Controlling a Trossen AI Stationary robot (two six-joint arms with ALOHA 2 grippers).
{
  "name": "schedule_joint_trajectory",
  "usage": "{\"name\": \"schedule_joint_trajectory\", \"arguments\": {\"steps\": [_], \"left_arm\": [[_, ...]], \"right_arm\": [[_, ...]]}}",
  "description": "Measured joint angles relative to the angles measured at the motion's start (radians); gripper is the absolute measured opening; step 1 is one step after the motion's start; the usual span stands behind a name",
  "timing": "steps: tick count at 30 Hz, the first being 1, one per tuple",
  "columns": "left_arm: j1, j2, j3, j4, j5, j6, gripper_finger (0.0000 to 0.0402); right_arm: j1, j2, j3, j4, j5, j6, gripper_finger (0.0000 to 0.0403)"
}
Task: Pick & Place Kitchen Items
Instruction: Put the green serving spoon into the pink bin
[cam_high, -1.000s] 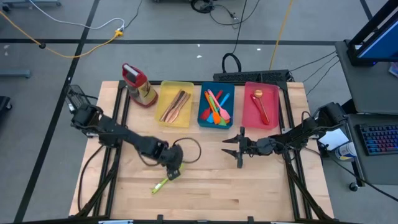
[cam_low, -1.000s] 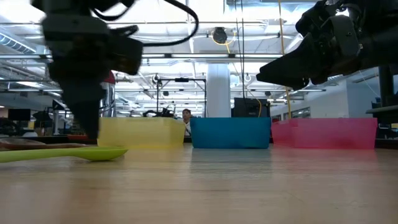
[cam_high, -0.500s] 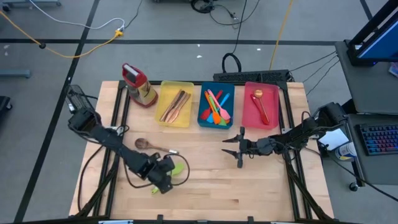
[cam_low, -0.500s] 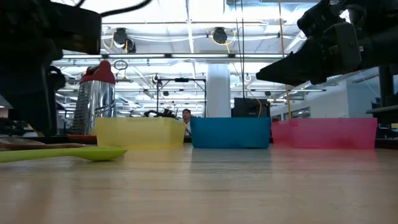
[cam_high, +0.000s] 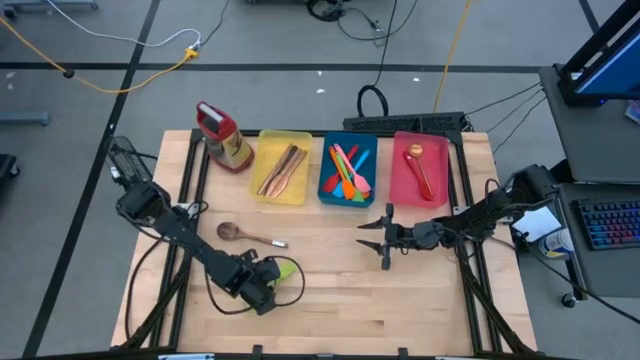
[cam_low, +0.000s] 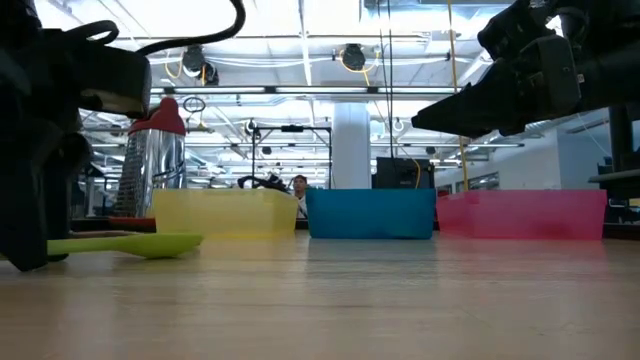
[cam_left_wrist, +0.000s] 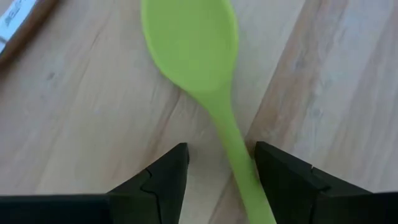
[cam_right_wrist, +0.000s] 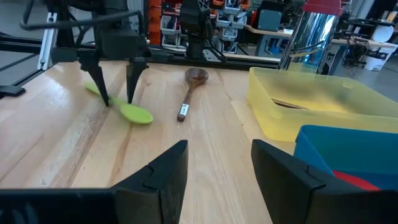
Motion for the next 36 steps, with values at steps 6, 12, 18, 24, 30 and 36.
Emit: {"name": "schedule_joint_trajectory", "arguments": {"steps": [6, 12, 18, 24, 30, 36], "left_arm": [[0.005, 0.003, -0.001, 0.009, -0.016, 0.151, 0.0148], [0.044, 0.003, -0.003, 0.036, -0.045, 0.285, 0.0031], [0.118, -0.027, -0.009, 0.248, -0.236, 0.541, 0.0044], [0.221, -0.038, -0.007, 0.542, -0.28, 0.903, 0.0034], [0.301, -0.039, -0.006, 0.785, -0.268, 1.093, 0.0031], [0.347, -0.039, -0.006, 1.021, -0.263, 1.26, 0.0041]], "right_arm": [[-0.004, 0.0, 0.0, 0.026, 0.0, -0.07, 0.0173], [-0.021, -0.001, 0.0, 0.091, 0.0, -0.095, 0.0173], [-0.043, -0.001, 0.0, 0.096, -0.006, 0.025, 0.0173], [-0.055, 0.0, 0.0, 0.072, -0.184, 0.006, 0.0173], [-0.053, 0.0, 0.0, 0.026, -0.232, -0.045, 0.0173], [-0.067, 0.0, 0.0, 0.102, -0.235, -0.046, 0.0173]]}}
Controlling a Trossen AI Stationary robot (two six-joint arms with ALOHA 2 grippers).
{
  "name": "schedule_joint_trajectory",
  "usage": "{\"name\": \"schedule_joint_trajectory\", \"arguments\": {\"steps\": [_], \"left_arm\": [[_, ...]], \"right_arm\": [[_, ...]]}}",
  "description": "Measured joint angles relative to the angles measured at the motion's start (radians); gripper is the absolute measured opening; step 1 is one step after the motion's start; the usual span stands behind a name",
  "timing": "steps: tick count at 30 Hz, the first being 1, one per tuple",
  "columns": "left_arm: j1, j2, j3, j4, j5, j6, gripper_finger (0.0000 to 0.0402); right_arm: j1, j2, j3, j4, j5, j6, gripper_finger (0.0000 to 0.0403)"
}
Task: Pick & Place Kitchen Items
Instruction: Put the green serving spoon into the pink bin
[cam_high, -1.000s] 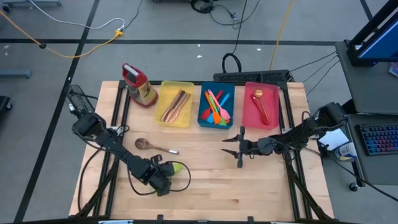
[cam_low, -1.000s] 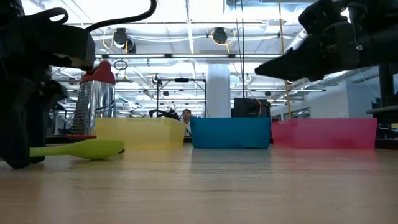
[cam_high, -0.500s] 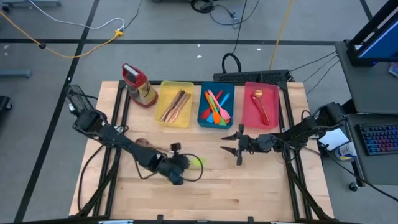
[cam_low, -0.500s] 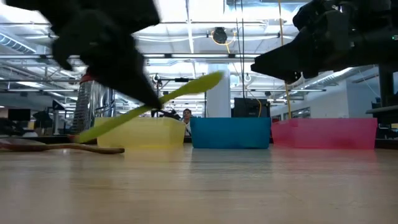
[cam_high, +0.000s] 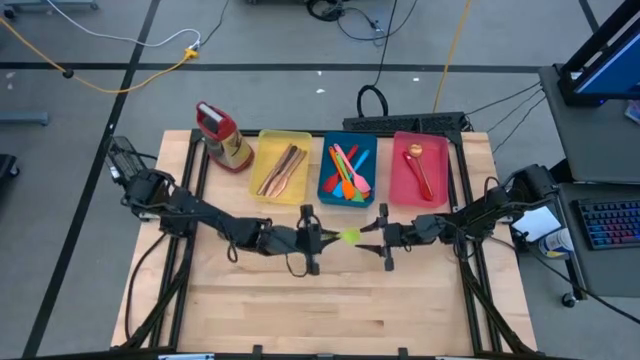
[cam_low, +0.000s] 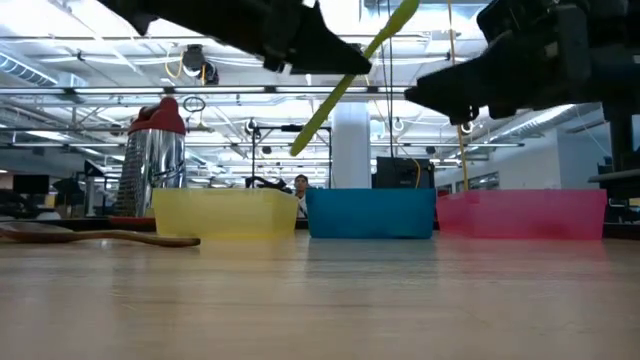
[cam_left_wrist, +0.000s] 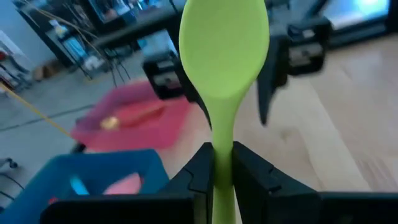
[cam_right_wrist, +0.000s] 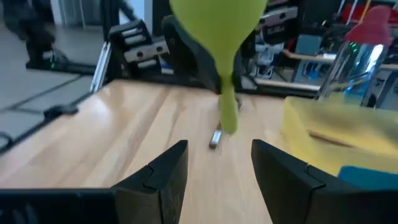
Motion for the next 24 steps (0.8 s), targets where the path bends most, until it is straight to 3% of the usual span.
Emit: {"name": "schedule_joint_trajectory", "arguments": {"steps": [8, 24], "left_arm": [[0.073, 0.005, 0.0, 0.145, 0.093, -0.02, 0.0033], [0.092, 0.008, 0.001, 0.154, 0.066, 0.022, 0.0038]], "right_arm": [[-0.026, 0.0, 0.028, 0.136, 0.0, 0.027, 0.0173], [-0.1, 0.0, 0.156, 0.066, -0.004, 0.027, 0.0172]]}}
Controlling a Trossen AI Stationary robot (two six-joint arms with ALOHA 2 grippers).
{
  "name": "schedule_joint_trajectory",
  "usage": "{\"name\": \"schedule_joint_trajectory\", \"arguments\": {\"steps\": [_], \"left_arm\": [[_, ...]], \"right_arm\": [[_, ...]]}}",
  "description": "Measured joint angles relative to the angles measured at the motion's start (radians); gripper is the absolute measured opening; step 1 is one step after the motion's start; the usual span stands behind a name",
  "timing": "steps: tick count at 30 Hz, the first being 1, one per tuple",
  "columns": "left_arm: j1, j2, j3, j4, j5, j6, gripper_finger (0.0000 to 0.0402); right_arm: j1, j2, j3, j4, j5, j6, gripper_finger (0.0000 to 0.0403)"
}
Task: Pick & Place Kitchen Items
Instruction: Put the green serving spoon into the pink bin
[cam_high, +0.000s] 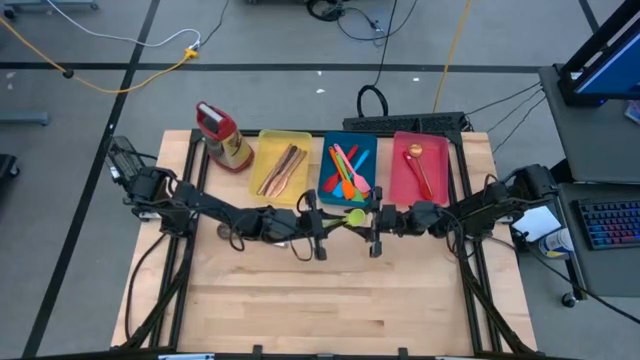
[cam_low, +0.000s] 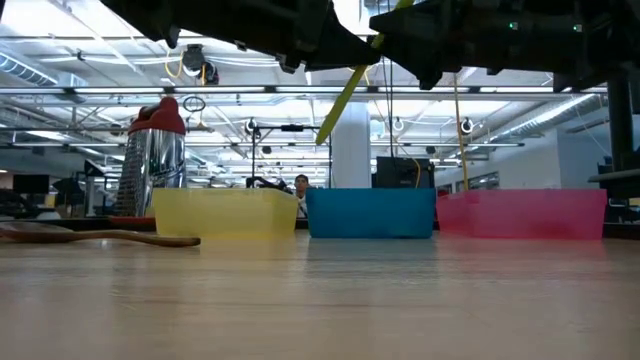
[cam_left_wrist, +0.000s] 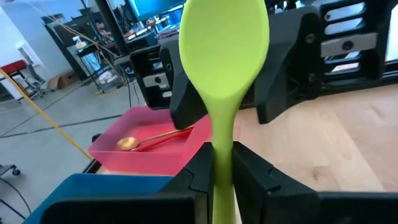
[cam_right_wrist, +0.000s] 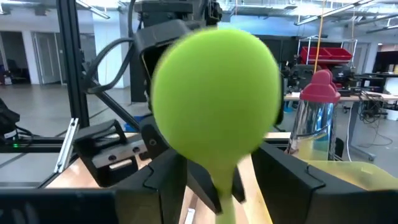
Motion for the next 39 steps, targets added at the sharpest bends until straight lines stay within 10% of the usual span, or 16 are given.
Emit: {"name": "schedule_joint_trajectory", "arguments": {"steps": [11, 31, 39], "left_arm": [[0.005, 0.0, 0.002, 0.005, 0.002, -0.026, 0.0044], [0.027, 0.0, 0.002, -0.163, 0.051, -0.116, 0.005], [0.028, 0.0, -0.001, -0.233, 0.006, -0.148, 0.014]], "right_arm": [[0.0, 0.0, 0.007, -0.028, 0.009, -0.02, 0.0033], [0.004, 0.0, 0.009, -0.176, 0.113, 0.005, 0.0039], [0.003, -0.003, 0.006, -0.286, 0.15, 0.033, 0.0038]]}}
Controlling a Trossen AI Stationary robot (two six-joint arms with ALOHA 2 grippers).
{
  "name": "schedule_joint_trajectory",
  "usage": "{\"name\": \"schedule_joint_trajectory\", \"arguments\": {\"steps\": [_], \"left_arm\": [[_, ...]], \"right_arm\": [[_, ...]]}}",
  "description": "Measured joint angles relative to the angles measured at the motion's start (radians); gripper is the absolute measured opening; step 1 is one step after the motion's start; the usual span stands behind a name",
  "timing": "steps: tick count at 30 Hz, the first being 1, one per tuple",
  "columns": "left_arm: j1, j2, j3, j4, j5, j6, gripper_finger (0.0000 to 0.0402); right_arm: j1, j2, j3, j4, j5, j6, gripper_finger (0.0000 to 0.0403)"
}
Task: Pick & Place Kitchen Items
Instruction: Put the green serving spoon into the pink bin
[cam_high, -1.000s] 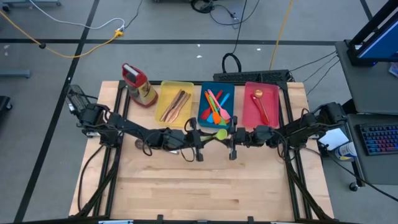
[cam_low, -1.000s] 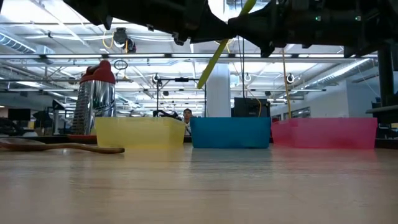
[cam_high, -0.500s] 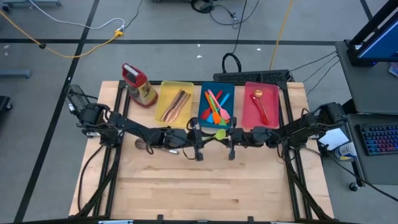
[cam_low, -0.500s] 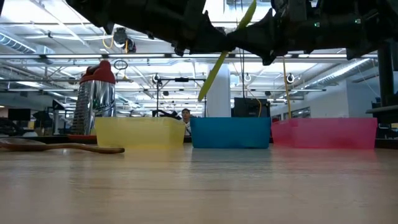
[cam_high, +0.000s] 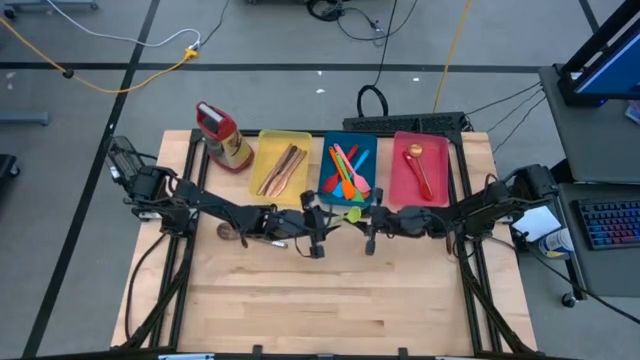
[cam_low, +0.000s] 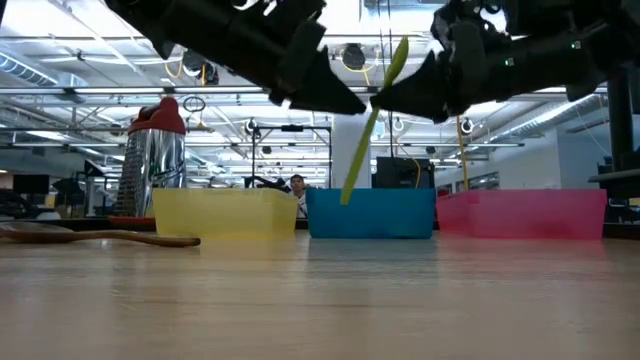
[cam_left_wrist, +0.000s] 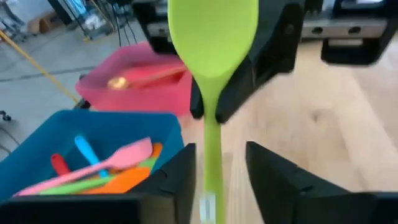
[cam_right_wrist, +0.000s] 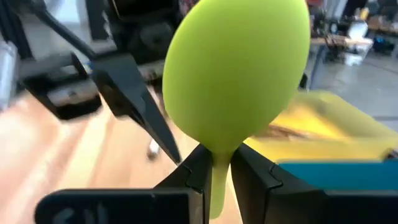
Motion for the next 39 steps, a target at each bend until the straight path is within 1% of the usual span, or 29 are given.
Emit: {"name": "schedule_joint_trajectory", "arguments": {"steps": [2, 4, 8, 13, 16, 19, 22, 24, 26, 33, 35, 39], "left_arm": [[0.004, 0.0, 0.0, -0.04, 0.002, -0.002, 0.0162], [0.006, 0.0, 0.0, -0.067, 0.002, -0.022, 0.0181], [0.01, 0.0, 0.0, -0.116, 0.004, -0.089, 0.0201], [0.011, 0.0, 0.0, -0.116, 0.004, -0.096, 0.0199], [0.015, 0.0, 0.0, -0.113, 0.005, -0.097, 0.0192], [0.021, 0.0, 0.0, -0.115, 0.005, -0.098, 0.0187], [0.028, 0.0, 0.0, -0.114, 0.005, -0.109, 0.0182], [0.032, 0.0, 0.0, -0.114, 0.005, -0.13, 0.0181], [0.036, 0.0, 0.0, -0.113, 0.006, -0.144, 0.0182], [0.039, 0.0, 0.0, -0.113, 0.006, -0.185, 0.0182], [0.039, 0.0, 0.0, -0.111, 0.006, -0.177, 0.0182], [0.046, 0.0, 0.0, -0.107, 0.008, -0.174, 0.0182]], "right_arm": [[0.0, -0.014, -0.001, -0.047, 0.03, 0.002, 0.0038], [0.0, -0.051, 0.0, -0.103, 0.082, 0.002, 0.0037], [-0.001, -0.192, 0.0, -0.306, 0.212, 0.019, 0.0036], [-0.015, -0.413, 0.0, -0.552, 0.317, 0.089, 0.0038], [-0.037, -0.516, 0.0, -0.668, 0.411, 0.072, 0.0038], [-0.07, -0.582, 0.0, -0.741, 0.545, 0.024, 0.0038], [-0.116, -0.607, -0.001, -0.789, 0.659, 0.02, 0.0039], [-0.157, -0.608, -0.016, -0.765, 0.696, 0.021, 0.0039], [-0.208, -0.602, -0.051, -0.711, 0.692, 0.028, 0.004], [-0.385, -0.593, -0.247, -0.417, 0.688, 0.077, 0.004], [-0.433, -0.593, -0.306, -0.319, 0.652, 0.094, 0.004], [-0.541, -0.586, -0.401, -0.144, 0.493, 0.122, 0.004]]}}
